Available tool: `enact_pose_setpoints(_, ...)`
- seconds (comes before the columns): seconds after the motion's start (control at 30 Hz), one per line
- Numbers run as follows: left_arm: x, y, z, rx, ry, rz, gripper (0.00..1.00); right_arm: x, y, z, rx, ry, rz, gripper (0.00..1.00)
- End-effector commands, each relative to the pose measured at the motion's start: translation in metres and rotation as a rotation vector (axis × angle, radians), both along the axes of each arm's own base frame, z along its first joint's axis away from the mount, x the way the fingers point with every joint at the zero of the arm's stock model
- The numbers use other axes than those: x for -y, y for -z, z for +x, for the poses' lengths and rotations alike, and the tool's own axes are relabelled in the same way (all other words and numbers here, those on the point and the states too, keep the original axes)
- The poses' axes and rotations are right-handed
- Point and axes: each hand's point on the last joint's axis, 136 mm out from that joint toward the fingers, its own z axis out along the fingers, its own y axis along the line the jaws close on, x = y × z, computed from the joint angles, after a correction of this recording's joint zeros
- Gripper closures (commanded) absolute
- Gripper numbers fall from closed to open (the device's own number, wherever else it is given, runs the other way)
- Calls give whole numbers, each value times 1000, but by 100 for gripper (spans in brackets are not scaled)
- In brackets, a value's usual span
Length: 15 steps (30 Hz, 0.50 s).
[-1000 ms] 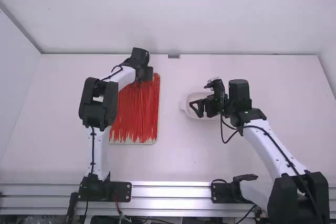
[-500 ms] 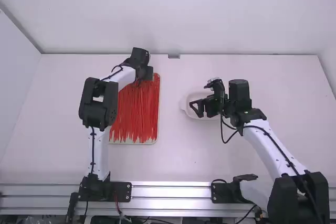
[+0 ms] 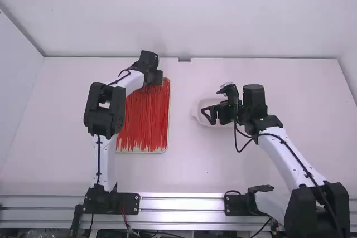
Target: Fasten the cable tie
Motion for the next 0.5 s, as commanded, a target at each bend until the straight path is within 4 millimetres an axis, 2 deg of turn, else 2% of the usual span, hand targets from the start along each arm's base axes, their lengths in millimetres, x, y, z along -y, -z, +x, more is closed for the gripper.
enact_pose_setpoints(0.0,1,-7,-1,7,-8,-4,93,-3,-11,7,24,-5,3,1)
enact_pose_setpoints(0.47,2,-22,6,22,-9,-7,96,-3,-11,7,24,-5,4,0)
